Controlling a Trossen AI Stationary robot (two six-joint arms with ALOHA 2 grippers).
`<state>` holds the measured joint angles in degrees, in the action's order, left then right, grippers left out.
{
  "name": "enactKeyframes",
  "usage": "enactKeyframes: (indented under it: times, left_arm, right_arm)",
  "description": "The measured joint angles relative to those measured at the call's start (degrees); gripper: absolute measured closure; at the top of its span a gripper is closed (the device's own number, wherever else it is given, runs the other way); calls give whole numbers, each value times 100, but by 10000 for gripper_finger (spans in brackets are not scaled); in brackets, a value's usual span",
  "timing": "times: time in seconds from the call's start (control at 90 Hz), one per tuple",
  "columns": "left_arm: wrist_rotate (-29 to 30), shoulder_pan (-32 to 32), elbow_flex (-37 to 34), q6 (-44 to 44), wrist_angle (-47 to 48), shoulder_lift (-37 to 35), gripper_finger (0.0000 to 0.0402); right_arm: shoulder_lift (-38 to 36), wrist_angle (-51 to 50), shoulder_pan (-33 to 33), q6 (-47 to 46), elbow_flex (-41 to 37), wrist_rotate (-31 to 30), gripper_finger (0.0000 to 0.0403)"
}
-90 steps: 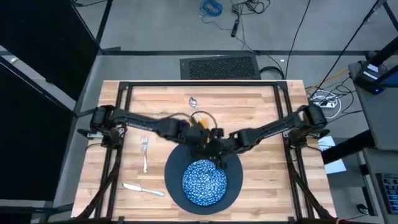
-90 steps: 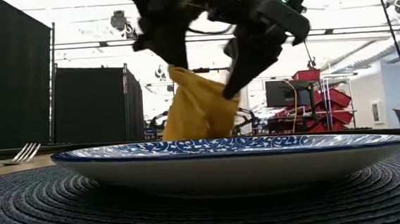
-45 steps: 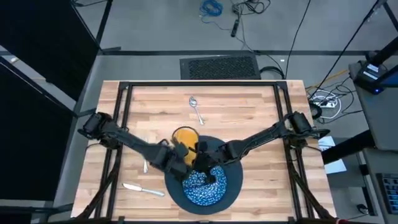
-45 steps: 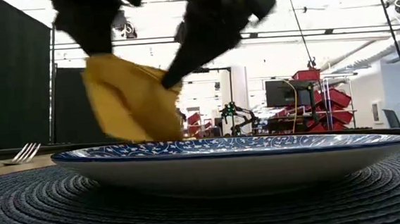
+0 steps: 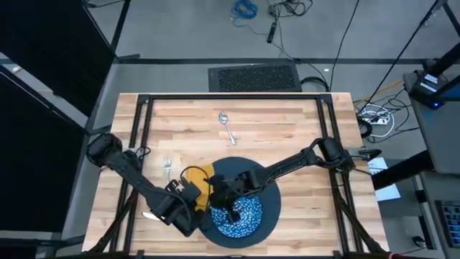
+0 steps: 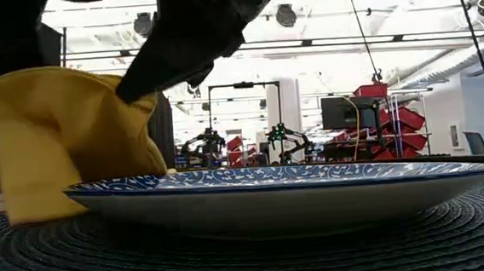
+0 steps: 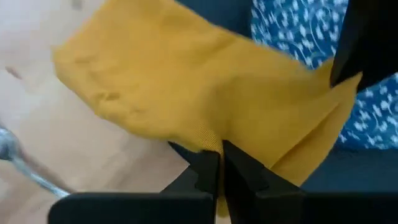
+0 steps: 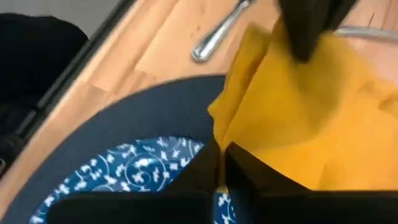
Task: Set table place
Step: Put the yellow table napkin on the blue table mat to the left of the blue plate
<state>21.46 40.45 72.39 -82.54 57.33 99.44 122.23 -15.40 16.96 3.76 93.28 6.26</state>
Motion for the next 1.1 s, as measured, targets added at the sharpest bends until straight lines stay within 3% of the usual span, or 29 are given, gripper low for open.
enactKeyframes:
  times: [0.356, 0.456, 0.589, 0.778, 1.1]
  left_arm:
    - [-204, 489, -241, -864, -26, 0, 401]
    - [-227, 576, -241, -1094, -55, 0, 401]
    - [-543, 629, -241, -1430, -138, 3, 401]
    - [-1075, 625, -366, -1768, -449, 131, 401]
    - [-1193, 619, -495, -1528, -1009, 173, 402]
  right_arm:
    - [-369, -237, -53, 272, 2, -79, 277]
    - [-703, -818, -147, 447, 2, -512, 262]
    - [-1276, -1726, -401, 547, 2, -1088, 257]
    - [-2085, -2493, -809, 354, 2, -1083, 261]
    - [-2972, -2970, -1198, 313, 0, -1088, 261]
